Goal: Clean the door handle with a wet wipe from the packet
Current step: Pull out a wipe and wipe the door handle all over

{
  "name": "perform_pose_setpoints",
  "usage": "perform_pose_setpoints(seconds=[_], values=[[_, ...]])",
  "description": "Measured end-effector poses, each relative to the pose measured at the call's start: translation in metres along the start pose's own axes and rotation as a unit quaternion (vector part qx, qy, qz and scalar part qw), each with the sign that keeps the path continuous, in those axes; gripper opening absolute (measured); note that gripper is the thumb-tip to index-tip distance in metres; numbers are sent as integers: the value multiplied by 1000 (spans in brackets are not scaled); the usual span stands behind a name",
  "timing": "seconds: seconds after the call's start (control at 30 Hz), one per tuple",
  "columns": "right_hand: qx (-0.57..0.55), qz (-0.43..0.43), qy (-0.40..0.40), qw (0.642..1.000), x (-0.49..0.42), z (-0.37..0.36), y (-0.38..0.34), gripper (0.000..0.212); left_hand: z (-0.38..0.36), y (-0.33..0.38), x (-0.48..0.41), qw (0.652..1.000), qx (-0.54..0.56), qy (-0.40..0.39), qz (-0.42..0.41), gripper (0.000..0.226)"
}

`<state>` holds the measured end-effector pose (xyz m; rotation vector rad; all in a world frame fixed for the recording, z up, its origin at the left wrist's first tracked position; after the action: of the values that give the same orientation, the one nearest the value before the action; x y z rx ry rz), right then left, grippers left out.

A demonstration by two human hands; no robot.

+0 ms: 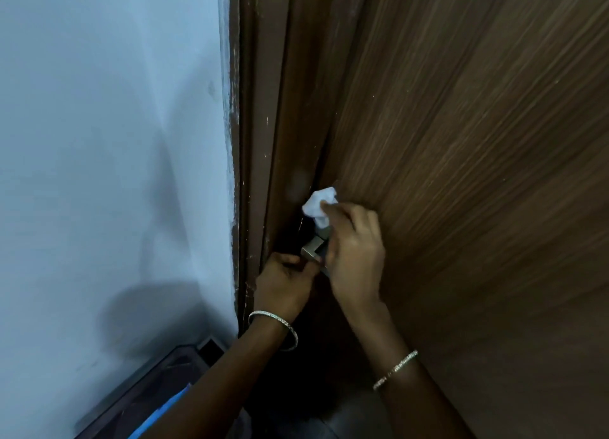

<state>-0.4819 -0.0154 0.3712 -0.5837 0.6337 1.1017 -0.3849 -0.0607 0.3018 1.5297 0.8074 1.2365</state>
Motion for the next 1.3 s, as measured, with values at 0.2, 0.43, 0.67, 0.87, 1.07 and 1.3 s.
perform_pose_setpoints(seconds=[0.2,0.43,0.67,0.87,1.07,1.3], values=[[140,99,-70,983,10,-21,4,28,-9,-11,-7,999,-2,3,39,59],[183,138,-140,963,22,-16,11,19,-14,-9,-7,996,44,-22,76,50],[12,-26,-228,973,31,-13,20,47,-16,-2,-11,968,154,-129,153,10],[32,13,-70,997,8,-5,2,44,-13,-9,-14,941,215,-166,202,18],[100,23,-160,982,3,-13,-9,54,-13,-13,-16,928,234,-193,217,33],[61,-31,-123,990,13,-6,-8,51,-12,-12,-14,915,252,-198,246,25]])
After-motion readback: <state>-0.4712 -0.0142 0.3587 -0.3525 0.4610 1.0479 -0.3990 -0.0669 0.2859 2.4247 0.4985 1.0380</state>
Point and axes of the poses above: each hand's wrist, its own x-axis away from the middle knuckle, its own z-axis out of the back of the hand, y = z × x, the point moved 2 cm from there along -x, towards the middle knuckle, and after that the axes turned 11 degrees about x, right-handed, at the moved point
